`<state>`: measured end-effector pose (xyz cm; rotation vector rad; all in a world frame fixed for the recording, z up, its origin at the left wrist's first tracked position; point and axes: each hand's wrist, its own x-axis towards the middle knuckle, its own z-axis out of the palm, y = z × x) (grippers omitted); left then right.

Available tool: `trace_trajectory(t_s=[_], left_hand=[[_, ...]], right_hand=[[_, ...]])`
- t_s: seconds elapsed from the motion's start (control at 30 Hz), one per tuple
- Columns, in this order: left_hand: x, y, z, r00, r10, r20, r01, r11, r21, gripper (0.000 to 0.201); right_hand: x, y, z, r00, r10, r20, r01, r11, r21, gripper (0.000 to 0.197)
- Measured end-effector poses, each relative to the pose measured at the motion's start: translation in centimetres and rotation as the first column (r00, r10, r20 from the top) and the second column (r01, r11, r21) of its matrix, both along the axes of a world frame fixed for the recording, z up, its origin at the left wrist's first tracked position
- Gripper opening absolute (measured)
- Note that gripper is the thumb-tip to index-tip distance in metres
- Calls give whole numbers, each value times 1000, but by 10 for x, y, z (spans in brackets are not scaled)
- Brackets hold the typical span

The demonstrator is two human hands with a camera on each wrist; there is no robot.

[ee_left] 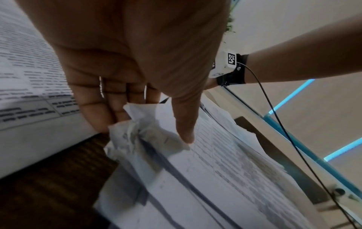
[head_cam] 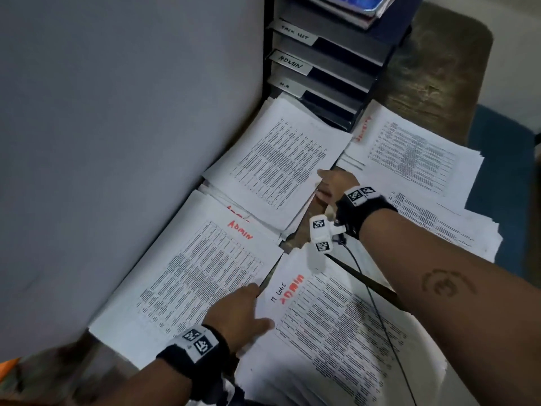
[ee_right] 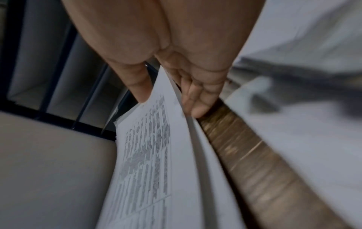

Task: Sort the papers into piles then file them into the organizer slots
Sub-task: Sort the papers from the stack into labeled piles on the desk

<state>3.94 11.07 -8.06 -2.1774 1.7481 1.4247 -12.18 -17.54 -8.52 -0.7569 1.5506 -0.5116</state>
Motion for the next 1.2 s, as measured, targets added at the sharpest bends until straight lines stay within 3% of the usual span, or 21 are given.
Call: trace_trajectory(t_s=[0.03, 0.13, 0.2, 0.3, 0.37, 0.47, 0.6, 0.73, 0.97, 1.1, 1.2], left_hand=[[-3, -1, 1, 997, -56, 60, 56, 998, 0, 71], [-9, -5, -1, 980, -129, 153, 129, 992, 13, 72], [-11, -5, -1, 989, -88, 114, 84, 995, 45, 70], [-11, -5, -5, 997, 9, 71, -15, 996, 84, 61], [-12, -3, -7, 997, 63, 50, -68, 994, 89, 45], [-12, -2, -7, 995, 97, 18, -98, 992, 75, 32], [-8, 3, -9, 973, 222, -67, -217, 973, 73, 32], [-6, 8, -10, 919, 373, -130, -371, 928, 40, 53], [-11, 14, -12, 925, 372, -73, -375, 927, -19, 40], [-16, 15, -9, 952, 307, 16, -304, 948, -95, 13], [-19, 16, -9, 954, 298, -39, -298, 919, -258, 32]], right_hand=[[-8, 4, 5, 998, 57, -29, -58, 998, -30, 5], [-41, 29, 14, 990, 91, -111, -100, 992, -82, 13], [-64, 53, 15, 970, 159, -185, -178, 979, -94, 4], [-96, 91, 16, 925, 298, -234, -325, 942, -83, 8], [-112, 115, 17, 836, 438, -330, -482, 874, -63, 6], [-130, 146, 13, 637, 599, -485, -685, 729, 0, 15], [-141, 176, 6, 545, 657, -521, -750, 659, 47, 34], [-149, 181, -1, 571, 551, -609, -716, 697, -40, 15], [-162, 176, 8, 603, 509, -613, -723, 675, -150, 11], [-173, 174, 9, 617, 524, -587, -728, 664, -172, 10], [-179, 173, 7, 689, 520, -505, -685, 694, -219, 11]])
